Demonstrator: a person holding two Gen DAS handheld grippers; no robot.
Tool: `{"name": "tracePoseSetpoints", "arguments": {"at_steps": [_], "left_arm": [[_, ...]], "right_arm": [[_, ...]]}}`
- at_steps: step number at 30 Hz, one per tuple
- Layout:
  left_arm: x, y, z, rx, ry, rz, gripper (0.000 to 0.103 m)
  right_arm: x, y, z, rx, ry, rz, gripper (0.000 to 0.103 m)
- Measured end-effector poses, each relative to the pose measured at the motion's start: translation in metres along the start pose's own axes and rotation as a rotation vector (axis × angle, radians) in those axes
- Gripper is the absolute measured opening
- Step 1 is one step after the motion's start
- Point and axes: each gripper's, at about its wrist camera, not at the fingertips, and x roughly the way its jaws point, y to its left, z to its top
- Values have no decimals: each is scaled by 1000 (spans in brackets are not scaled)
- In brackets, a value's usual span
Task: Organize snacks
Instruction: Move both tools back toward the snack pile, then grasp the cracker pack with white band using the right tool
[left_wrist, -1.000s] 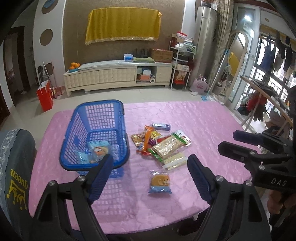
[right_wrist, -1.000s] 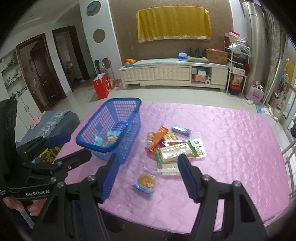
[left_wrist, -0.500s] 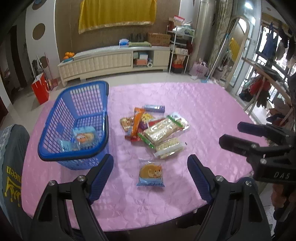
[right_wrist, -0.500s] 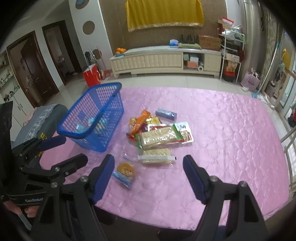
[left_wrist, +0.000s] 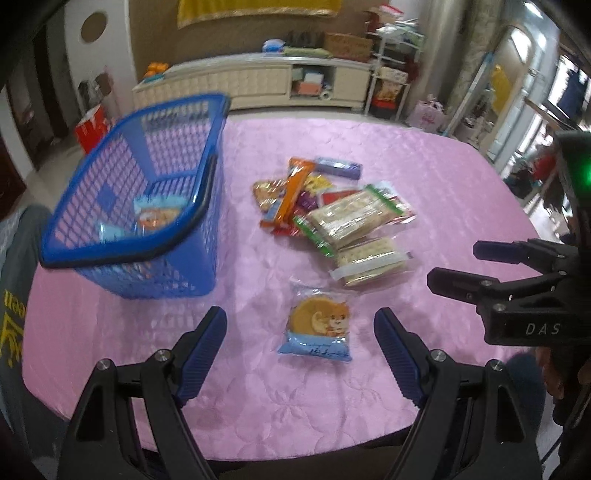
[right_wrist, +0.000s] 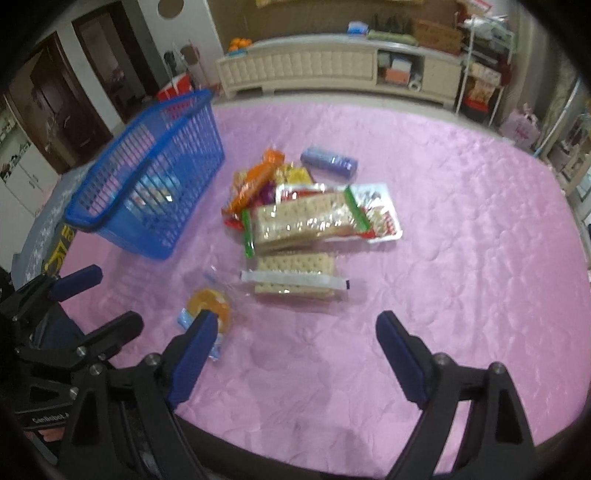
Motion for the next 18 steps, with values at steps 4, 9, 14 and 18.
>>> {"name": "tracePoseSetpoints", "arguments": {"at_steps": [4,9,14,18], "left_arm": [[18,7,-2,-47,28,2,80],[38,9,-2,-36,44,31,80],[48,14,3,-46,58,28,80],[54,17,4,-42,73,40,80]], "right_arm": [[32,-3,9,-32,68,-6,90],[62,-6,18,-33,125,11,90],[85,-7,24,-30,162,22,90],[96,-4,23,-50,189,0,91]]}}
